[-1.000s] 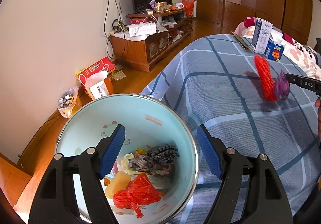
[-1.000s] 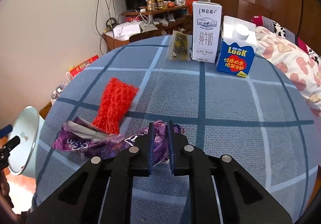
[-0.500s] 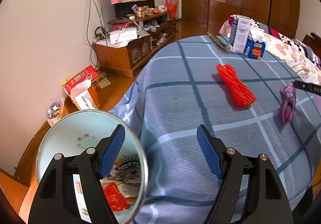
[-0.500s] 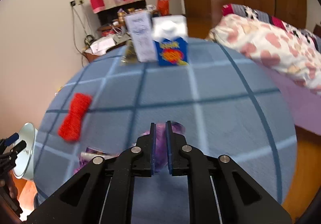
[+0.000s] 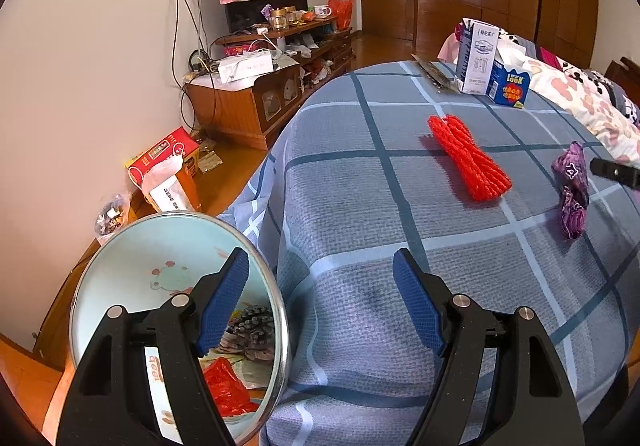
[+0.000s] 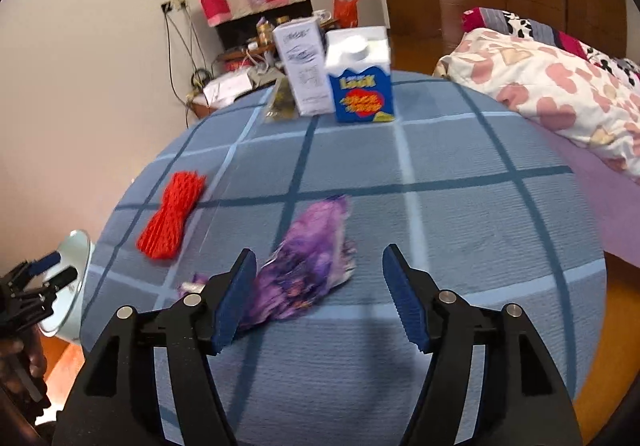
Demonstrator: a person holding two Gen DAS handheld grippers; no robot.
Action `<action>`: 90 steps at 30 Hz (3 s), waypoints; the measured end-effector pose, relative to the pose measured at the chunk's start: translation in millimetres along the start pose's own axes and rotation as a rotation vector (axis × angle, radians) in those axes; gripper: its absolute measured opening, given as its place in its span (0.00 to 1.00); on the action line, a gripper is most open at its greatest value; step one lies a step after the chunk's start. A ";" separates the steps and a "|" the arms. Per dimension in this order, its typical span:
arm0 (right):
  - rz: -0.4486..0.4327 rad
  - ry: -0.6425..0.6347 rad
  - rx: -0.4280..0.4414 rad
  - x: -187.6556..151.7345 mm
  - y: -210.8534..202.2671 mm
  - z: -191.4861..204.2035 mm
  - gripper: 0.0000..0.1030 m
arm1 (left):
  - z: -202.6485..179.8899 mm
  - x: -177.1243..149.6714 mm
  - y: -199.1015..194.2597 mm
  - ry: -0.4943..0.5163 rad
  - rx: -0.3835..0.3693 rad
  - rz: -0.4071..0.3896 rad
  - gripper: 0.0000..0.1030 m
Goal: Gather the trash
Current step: 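Grasp the purple wrapper with the right gripper while the left grasps the red mesh net, then carry the purple wrapper and red mesh net in both grippers over the basin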
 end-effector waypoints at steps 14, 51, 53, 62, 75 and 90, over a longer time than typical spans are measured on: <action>0.091 0.018 0.015 -18.3 28.9 36.9 0.30 | 0.3 0.3 1.5 -0.015 -0.007 -0.003 0.72; 0.019 0.037 -0.075 -15.0 -15.8 -56.1 0.28 | -146.3 40.3 76.9 0.177 -0.129 0.078 0.14; 0.017 0.036 -0.074 -14.8 -16.2 -54.6 0.28 | -145.9 40.7 76.7 0.177 -0.133 0.076 0.12; -0.011 0.022 -0.044 -8.6 -18.2 -33.5 0.28 | -125.1 43.6 56.5 0.173 -0.152 0.052 0.10; -0.014 -0.078 0.063 -0.5 -6.2 45.1 0.28 | -62.0 36.0 8.7 0.151 -0.101 -0.013 0.10; 0.003 -0.185 0.194 -7.2 10.2 139.1 0.28 | 13.0 12.4 -30.4 0.083 -0.022 -0.030 0.10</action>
Point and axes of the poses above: each gripper's, at about its wrist camera, not at the fingertips, and y roughly the way its jaws point, z to its left, x to its top, the point moved 4 cm from there along y, roughly the way its jaws point, and after that the axes turned 9 degrees about -z, right-handed, at the moved point
